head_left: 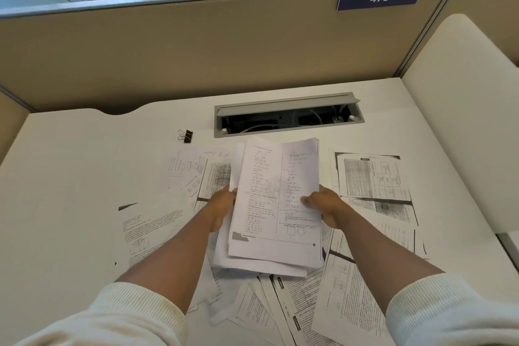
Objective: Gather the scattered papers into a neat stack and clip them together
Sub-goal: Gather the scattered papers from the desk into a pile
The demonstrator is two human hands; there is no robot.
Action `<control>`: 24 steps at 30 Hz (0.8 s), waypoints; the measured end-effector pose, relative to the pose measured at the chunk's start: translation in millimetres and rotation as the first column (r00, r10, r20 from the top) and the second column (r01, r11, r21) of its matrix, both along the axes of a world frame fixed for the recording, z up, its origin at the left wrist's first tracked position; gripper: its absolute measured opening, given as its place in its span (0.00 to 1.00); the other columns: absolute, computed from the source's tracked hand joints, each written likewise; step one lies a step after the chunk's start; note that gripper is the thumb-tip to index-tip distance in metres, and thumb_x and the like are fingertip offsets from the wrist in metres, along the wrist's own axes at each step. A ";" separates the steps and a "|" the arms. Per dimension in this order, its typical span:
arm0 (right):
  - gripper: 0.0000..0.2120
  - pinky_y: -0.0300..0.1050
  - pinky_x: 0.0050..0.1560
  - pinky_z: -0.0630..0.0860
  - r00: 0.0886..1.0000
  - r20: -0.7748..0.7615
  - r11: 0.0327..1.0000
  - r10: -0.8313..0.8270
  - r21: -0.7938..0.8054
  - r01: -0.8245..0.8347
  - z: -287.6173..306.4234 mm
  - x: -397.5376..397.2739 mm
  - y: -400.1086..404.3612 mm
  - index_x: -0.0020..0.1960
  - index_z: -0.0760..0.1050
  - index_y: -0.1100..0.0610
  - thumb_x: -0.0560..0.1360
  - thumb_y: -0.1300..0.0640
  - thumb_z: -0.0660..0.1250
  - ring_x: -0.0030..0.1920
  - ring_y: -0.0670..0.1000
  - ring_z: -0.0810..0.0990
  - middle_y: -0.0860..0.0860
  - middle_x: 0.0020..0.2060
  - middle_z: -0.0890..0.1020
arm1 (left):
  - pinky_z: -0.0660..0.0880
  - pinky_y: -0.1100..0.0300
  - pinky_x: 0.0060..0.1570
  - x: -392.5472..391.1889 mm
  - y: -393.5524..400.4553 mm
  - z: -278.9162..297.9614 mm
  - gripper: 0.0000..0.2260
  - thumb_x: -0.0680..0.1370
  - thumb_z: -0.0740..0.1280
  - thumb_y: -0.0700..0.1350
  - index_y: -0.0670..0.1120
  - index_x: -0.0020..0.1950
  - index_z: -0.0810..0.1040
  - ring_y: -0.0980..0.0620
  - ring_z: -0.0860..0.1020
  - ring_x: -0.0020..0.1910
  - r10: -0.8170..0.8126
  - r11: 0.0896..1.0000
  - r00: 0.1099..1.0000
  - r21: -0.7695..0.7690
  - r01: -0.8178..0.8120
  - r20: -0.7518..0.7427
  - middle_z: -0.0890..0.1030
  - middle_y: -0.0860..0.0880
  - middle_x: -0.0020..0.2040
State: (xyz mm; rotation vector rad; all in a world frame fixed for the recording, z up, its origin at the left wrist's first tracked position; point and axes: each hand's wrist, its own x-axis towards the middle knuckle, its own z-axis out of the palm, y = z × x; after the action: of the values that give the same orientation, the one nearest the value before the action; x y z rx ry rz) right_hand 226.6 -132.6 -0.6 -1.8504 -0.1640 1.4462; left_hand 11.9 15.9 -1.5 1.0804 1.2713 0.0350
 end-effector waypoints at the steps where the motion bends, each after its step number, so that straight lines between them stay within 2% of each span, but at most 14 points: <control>1: 0.22 0.59 0.62 0.75 1.000 0.008 1.000 0.014 -0.005 -0.014 -1.0 -0.7 0.4 0.70 0.68 0.56 0.77 0.65 0.64 0.60 0.59 0.78 0.56 0.62 0.78 | 0.58 0.53 0.75 -0.6 0.0 -0.1 0.20 0.85 0.58 0.53 0.48 0.75 0.70 0.49 0.67 0.73 0.013 1.000 1.000 -0.019 -0.013 -0.008 0.73 0.52 0.71; 2: 0.22 0.59 0.63 0.75 0.999 0.017 1.000 0.027 -0.012 -0.027 -1.3 -1.5 0.5 0.70 0.68 0.56 0.77 0.65 0.64 0.60 0.59 0.78 0.55 0.62 0.78 | 0.58 0.51 0.76 -0.9 -0.2 -0.4 0.24 0.84 0.57 0.58 0.47 0.75 0.70 0.48 0.67 0.75 0.019 0.999 1.000 -0.049 -0.019 -0.006 0.73 0.50 0.72; 4: 0.23 0.59 0.62 0.75 0.998 0.028 0.999 0.048 -0.026 -0.047 -2.5 -3.7 0.4 0.70 0.69 0.55 0.76 0.64 0.65 0.60 0.59 0.78 0.55 0.62 0.78 | 0.66 0.45 0.73 -1.4 0.3 -2.0 0.31 0.78 0.57 0.68 0.49 0.73 0.73 0.45 0.73 0.71 0.017 0.993 0.999 -0.116 -0.011 0.049 0.77 0.48 0.70; 6: 0.22 0.59 0.62 0.76 0.998 0.021 0.998 0.060 -0.035 -0.059 -2.5 -6.7 0.0 0.68 0.70 0.54 0.76 0.64 0.65 0.59 0.59 0.79 0.54 0.60 0.79 | 0.72 0.42 0.68 -0.7 -0.3 -1.3 0.34 0.73 0.64 0.71 0.49 0.70 0.76 0.44 0.78 0.65 -0.018 0.993 0.997 -0.116 0.027 0.074 0.81 0.48 0.65; 7: 0.21 0.59 0.61 0.76 0.998 0.018 0.998 0.061 -0.036 -0.061 -3.8 -7.6 -0.2 0.67 0.71 0.54 0.75 0.65 0.65 0.58 0.58 0.79 0.54 0.59 0.80 | 0.73 0.42 0.67 0.0 -0.6 -1.2 0.35 0.71 0.69 0.69 0.47 0.70 0.76 0.44 0.79 0.63 -0.037 0.995 0.996 -0.090 0.044 0.077 0.82 0.47 0.64; 9: 0.21 0.59 0.61 0.76 0.998 0.018 0.997 0.068 -0.035 -0.067 -4.1 -9.0 -0.3 0.67 0.71 0.54 0.75 0.64 0.66 0.58 0.58 0.79 0.53 0.58 0.80 | 0.76 0.42 0.63 2.6 -1.7 -1.3 0.29 0.74 0.73 0.59 0.44 0.69 0.77 0.44 0.82 0.59 -0.059 0.998 0.996 -0.025 0.061 0.072 0.83 0.45 0.61; 12: 0.21 0.58 0.61 0.77 0.997 0.023 0.997 0.071 -0.014 -0.071 -3.5 -8.1 -1.4 0.66 0.72 0.54 0.74 0.63 0.68 0.57 0.57 0.80 0.53 0.58 0.81 | 0.77 0.43 0.62 5.1 -2.4 3.4 0.21 0.78 0.71 0.48 0.43 0.69 0.76 0.43 0.82 0.58 -0.069 0.998 0.995 0.000 0.069 0.067 0.82 0.43 0.62; 15: 0.20 0.56 0.60 0.78 0.999 0.027 0.999 0.035 0.031 -0.036 -2.4 -4.3 -2.9 0.63 0.73 0.55 0.73 0.63 0.71 0.56 0.56 0.81 0.53 0.57 0.81 | 0.77 0.42 0.60 5.8 2.5 8.1 0.17 0.80 0.69 0.45 0.44 0.68 0.76 0.42 0.82 0.58 -0.068 0.996 0.989 -0.046 0.074 0.131 0.83 0.42 0.61; 19: 0.28 0.55 0.60 0.77 0.997 0.043 0.993 -0.065 0.103 0.060 -1.1 0.7 -1.7 0.63 0.69 0.55 0.68 0.60 0.78 0.55 0.54 0.80 0.51 0.56 0.81 | 0.78 0.46 0.57 6.6 9.3 19.0 0.13 0.81 0.67 0.42 0.43 0.65 0.76 0.43 0.82 0.56 -0.084 0.994 0.973 -0.048 0.096 0.213 0.83 0.43 0.57; 22: 0.33 0.56 0.61 0.76 0.994 0.049 0.984 -0.094 0.158 0.085 2.8 3.6 0.0 0.64 0.67 0.54 0.65 0.58 0.80 0.56 0.53 0.80 0.50 0.55 0.80 | 0.76 0.45 0.61 6.0 15.6 25.3 0.15 0.80 0.67 0.42 0.42 0.67 0.76 0.42 0.80 0.60 -0.082 0.995 0.965 -0.036 0.094 0.249 0.82 0.41 0.61; 24: 0.30 0.52 0.57 0.76 0.996 0.070 0.981 -0.055 0.190 0.040 8.3 3.8 1.3 0.64 0.72 0.55 0.65 0.57 0.80 0.56 0.52 0.80 0.49 0.56 0.82 | 0.75 0.43 0.63 5.5 18.9 28.9 0.13 0.81 0.67 0.42 0.43 0.65 0.76 0.41 0.80 0.60 -0.089 0.995 0.961 -0.019 0.097 0.264 0.82 0.41 0.61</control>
State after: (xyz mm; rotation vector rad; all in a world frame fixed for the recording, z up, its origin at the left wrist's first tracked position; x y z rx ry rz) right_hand 230.5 -131.3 7.8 -1.7420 -0.2822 1.2839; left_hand 17.4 34.7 27.5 1.0683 0.9789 0.0836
